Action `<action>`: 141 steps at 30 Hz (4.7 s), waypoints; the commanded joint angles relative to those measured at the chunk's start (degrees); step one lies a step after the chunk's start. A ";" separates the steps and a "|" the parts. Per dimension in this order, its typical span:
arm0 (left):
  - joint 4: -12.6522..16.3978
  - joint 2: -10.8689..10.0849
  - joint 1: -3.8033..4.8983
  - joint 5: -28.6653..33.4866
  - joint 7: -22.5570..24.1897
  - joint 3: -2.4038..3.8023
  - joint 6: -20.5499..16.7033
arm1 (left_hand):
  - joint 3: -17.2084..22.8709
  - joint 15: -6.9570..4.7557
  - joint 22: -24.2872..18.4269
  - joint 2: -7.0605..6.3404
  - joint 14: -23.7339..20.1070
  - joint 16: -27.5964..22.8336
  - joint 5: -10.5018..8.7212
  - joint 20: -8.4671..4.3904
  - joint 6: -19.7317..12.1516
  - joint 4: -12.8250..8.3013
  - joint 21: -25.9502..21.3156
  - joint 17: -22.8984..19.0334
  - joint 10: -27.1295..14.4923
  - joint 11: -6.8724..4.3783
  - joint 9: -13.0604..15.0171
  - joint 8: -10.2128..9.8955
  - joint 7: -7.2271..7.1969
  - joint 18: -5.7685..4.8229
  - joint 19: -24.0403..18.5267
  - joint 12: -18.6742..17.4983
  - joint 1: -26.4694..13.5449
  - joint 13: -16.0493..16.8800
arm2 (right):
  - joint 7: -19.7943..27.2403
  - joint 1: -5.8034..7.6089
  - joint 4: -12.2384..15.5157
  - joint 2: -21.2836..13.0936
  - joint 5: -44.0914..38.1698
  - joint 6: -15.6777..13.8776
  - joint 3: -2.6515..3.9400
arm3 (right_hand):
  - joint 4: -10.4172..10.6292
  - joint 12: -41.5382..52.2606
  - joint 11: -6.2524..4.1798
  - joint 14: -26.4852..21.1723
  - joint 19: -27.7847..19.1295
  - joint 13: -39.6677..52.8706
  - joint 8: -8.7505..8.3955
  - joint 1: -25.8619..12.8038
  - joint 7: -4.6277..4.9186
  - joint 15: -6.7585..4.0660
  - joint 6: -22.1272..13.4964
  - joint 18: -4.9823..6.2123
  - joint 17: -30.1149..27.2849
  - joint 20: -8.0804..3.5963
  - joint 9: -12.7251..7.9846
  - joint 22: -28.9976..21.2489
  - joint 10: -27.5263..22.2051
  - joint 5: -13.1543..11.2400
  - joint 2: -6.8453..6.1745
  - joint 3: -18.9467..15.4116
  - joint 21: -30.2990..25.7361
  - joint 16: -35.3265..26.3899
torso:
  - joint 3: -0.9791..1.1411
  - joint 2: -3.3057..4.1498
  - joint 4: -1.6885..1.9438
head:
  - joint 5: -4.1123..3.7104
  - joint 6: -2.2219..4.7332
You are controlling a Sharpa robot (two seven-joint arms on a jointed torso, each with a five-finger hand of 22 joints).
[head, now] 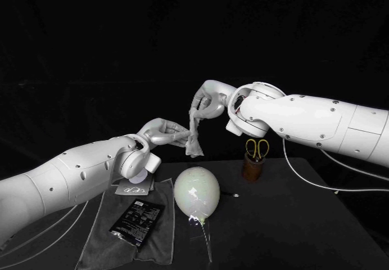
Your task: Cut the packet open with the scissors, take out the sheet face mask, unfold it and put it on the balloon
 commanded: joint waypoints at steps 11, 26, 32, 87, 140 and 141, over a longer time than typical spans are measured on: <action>-0.07 0.34 -0.05 -0.76 -2.05 0.06 1.36 | -4.99 0.50 -0.05 -3.06 0.01 0.87 0.01 -0.10 -1.21 3.32 -0.39 0.84 -1.31 1.40 -0.71 -1.57 1.67 0.57 -0.14 -0.71 -3.05 -0.04 | 0.60 0.01 0.18 -0.03 0.09 -0.76 0.04 | -0.94 -0.03 -0.31 0.55 0.59 0.12 0.28 -0.62 -0.05 -0.03 0.35 0.70 0.21 -0.16 0.33 0.12 0.21 0.23 0.55 0.27 0.04 -0.25 | -0.02 -0.01 0.04 | -0.10 -0.04; -0.08 0.47 -0.07 -0.89 -1.07 0.05 0.98 | -2.75 -0.94 0.12 3.29 1.56 2.33 0.08 -0.27 2.02 1.06 -0.01 1.99 1.40 -0.65 -0.18 -0.29 -0.96 0.78 0.45 0.72 4.67 0.63 | 0.61 0.01 0.31 -0.02 0.10 -0.89 0.04 | -0.94 -0.03 -0.31 0.55 0.59 0.12 0.28 -0.62 -0.05 -0.03 0.35 0.70 0.21 -0.16 0.33 0.12 0.21 0.23 0.55 0.27 0.04 -0.25 | 0.00 -0.02 0.02 | -0.07 -0.07; -0.20 0.50 -0.07 -0.31 -0.08 0.05 -0.32 | -0.41 -1.87 0.34 5.15 3.08 3.03 0.07 -0.65 5.21 -0.45 0.57 2.55 4.51 -1.94 0.70 1.48 -2.41 0.90 1.62 1.73 7.86 1.01 | 0.54 0.01 0.20 -0.08 0.10 -0.79 0.04 | -0.94 -0.03 -0.31 0.55 0.59 0.12 0.28 -0.62 -0.05 -0.03 0.35 0.70 0.21 -0.16 0.33 0.12 0.21 0.23 0.55 0.27 0.04 -0.25 | 0.01 -0.03 0.01 | -0.04 -0.03; -1.17 -2.82 5.14 -8.52 -0.76 0.85 -0.32 | 3.71 -2.95 0.93 5.96 5.57 3.21 0.09 -2.38 5.33 -3.62 2.15 3.86 8.22 -2.88 4.07 4.42 -2.56 0.72 4.04 1.04 8.08 0.92 | 0.69 -2.04 -2.78 -1.96 -2.02 4.33 -1.01 | -1.35 -0.12 -0.28 0.57 0.62 0.09 0.27 -1.36 -0.03 0.01 0.30 0.68 0.42 -0.19 0.39 0.12 0.16 0.22 0.55 0.46 0.01 -0.29 | 0.02 -0.12 -0.03 | 0.76 0.62; 7.58 -5.92 11.73 -17.47 -3.70 0.60 2.48 | 5.84 -3.23 1.74 5.17 6.25 3.29 0.09 -3.41 5.51 -5.39 3.70 4.64 9.22 -3.11 5.39 4.96 -2.72 0.67 5.42 0.71 6.24 1.03 | 0.10 0.49 2.53 -2.45 -8.53 6.62 -1.51 | -2.51 -0.13 -0.50 0.84 3.40 0.10 0.38 -2.88 -0.28 -0.22 0.48 0.68 1.20 -0.68 0.69 0.58 0.52 0.21 0.76 0.85 1.09 -0.46 | -0.04 -2.27 0.39 | 0.57 0.31; 7.67 -5.84 11.69 -17.66 -3.64 0.61 2.34 | 5.86 -3.23 1.76 5.16 6.28 3.30 0.09 -3.42 5.51 -5.40 3.73 4.65 9.23 -3.11 5.41 4.96 -2.72 0.67 5.44 0.71 6.18 1.03 | 0.37 0.48 2.69 -2.40 -8.50 6.73 -1.56 | -2.51 -0.13 -0.49 0.84 3.40 0.10 0.38 -2.89 -0.27 -0.22 0.48 0.68 1.20 -0.69 0.69 0.58 0.52 0.21 0.76 0.85 1.09 -0.47 | -0.05 -2.29 0.31 | 0.57 0.24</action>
